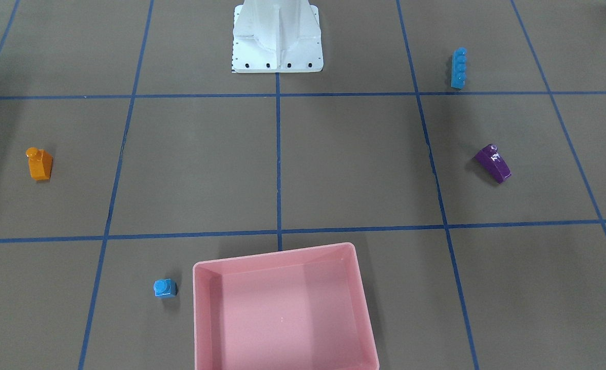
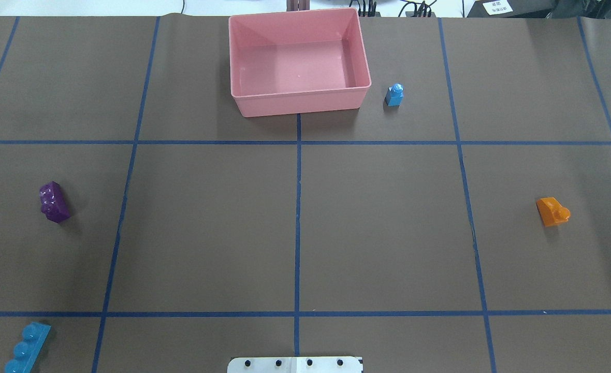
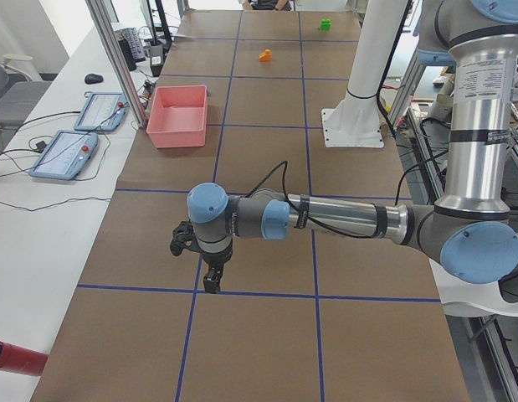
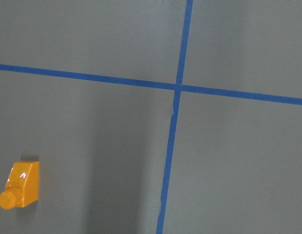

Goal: Put all blocks into box

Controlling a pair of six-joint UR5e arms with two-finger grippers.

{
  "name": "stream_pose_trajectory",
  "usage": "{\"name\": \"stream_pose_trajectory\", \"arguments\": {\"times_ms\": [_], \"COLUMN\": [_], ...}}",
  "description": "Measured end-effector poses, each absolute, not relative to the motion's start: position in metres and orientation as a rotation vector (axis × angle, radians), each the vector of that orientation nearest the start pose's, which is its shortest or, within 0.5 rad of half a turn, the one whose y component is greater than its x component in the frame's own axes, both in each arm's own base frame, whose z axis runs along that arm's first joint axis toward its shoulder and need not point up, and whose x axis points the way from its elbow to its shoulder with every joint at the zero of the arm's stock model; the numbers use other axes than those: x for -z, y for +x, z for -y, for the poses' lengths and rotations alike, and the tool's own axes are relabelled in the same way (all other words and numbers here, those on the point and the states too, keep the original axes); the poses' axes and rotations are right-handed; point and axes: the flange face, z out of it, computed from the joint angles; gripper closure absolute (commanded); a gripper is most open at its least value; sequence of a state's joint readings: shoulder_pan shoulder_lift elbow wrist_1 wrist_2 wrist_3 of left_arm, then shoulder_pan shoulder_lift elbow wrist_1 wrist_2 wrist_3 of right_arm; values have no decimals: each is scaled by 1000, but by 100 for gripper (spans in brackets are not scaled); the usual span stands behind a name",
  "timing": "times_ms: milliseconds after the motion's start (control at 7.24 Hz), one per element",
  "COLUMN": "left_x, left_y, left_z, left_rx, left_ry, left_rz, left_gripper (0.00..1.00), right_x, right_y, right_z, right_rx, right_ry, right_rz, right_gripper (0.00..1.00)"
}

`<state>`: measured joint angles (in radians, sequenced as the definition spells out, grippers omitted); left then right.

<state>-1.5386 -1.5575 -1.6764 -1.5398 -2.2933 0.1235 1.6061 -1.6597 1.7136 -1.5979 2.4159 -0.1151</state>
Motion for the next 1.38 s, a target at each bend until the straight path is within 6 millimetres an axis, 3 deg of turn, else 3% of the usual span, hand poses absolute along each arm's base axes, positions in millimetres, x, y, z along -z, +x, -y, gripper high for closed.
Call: {"name": "stream_pose_trajectory", "arguments": {"times_ms": [414, 690, 967, 1243, 1381], "left_x": [-608, -584, -557, -536, -530], "left_y": [-52, -49, -46, -30, -19], "left_z": [494, 494, 499, 510, 512], "left_rx": [-179, -200, -224, -256, -238], "left_ry": [113, 158, 211, 244, 234], "left_rz": [-717, -718, -717, -720, -727], "left_gripper": [0, 0, 0, 0, 0], "right_x": [-615, -585, -537, -508, -502], "right_y": [73, 55, 10, -48, -87], "right_z": [460, 473, 490, 495, 492], "right_rx": [102, 124, 142, 184, 192], "right_ry": [118, 155, 160, 127, 99], "right_rz": [844, 852, 876, 893, 865], "right_gripper": [0, 0, 0, 0, 0]}}
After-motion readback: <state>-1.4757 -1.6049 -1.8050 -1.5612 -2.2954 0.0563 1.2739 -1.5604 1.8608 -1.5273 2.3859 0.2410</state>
